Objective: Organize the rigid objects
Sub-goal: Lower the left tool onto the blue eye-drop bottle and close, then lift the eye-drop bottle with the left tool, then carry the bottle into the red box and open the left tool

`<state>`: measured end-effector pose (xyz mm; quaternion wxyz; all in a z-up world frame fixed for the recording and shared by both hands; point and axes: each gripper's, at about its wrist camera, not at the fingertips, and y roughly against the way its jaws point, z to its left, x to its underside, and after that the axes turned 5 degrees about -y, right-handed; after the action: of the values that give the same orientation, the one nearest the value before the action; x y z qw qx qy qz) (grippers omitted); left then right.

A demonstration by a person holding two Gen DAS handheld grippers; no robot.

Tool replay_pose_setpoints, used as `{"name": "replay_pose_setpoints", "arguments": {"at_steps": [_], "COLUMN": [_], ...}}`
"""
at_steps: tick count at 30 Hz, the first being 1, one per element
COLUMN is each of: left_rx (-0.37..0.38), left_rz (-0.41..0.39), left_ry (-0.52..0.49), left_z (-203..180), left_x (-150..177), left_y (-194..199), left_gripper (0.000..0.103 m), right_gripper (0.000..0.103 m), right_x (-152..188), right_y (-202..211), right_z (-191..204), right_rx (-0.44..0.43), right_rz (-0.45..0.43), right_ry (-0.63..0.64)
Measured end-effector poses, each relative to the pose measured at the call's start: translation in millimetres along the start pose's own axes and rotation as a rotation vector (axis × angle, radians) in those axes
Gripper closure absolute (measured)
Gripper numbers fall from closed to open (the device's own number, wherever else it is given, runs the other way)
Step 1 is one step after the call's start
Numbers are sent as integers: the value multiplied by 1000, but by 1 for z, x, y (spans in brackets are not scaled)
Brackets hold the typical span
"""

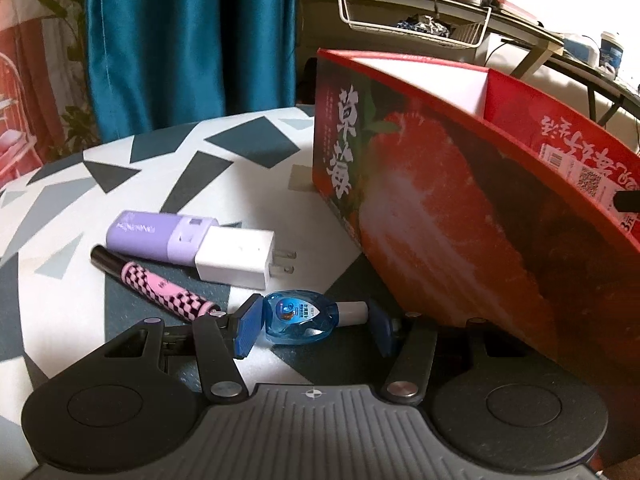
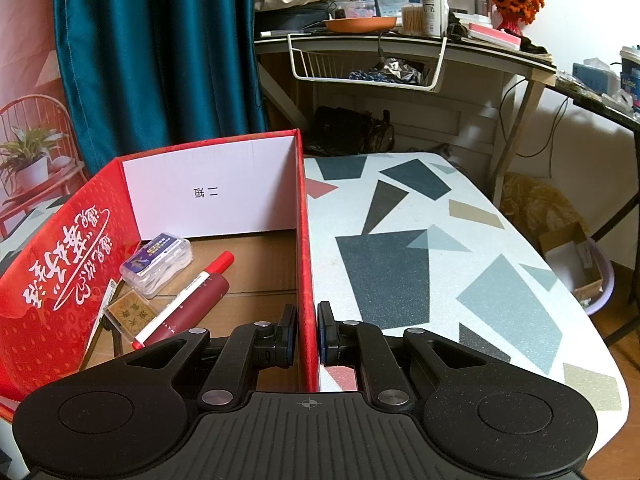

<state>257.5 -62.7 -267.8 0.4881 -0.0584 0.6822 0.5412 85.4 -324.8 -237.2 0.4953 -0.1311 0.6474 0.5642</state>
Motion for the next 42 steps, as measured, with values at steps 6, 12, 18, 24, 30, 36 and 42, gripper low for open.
{"name": "replay_pose_setpoints", "arguments": {"at_steps": [6, 12, 18, 24, 30, 36, 42], "left_rx": [-9, 26, 65, 98, 166, 181, 197], "left_rz": [-82, -232, -288, -266, -219, -169, -159], "left_ry": [3, -34, -158, -257, -366, -361, -361], "left_z": [10, 4, -25, -47, -62, -64, -63], "left_x": [-28, -72, -92, -93, -85, -78, -78], "left_y": [22, 51, 51, 35, 26, 15, 15], "left_gripper": [44, 44, 44, 44, 44, 44, 42], "right_gripper": [93, 93, 93, 93, 93, 93, 93], "right_x": [1, 1, 1, 1, 1, 1, 1], "right_y": [-1, -2, -2, -2, -3, -3, -2], "right_z": [1, 2, 3, 3, 4, 4, 4], "right_rx": [-2, -4, -6, -6, -9, -9, -10], "right_rz": [2, 2, 3, 3, 4, 5, 5], "right_ry": [-2, -4, -5, -5, -8, -6, -6]}}
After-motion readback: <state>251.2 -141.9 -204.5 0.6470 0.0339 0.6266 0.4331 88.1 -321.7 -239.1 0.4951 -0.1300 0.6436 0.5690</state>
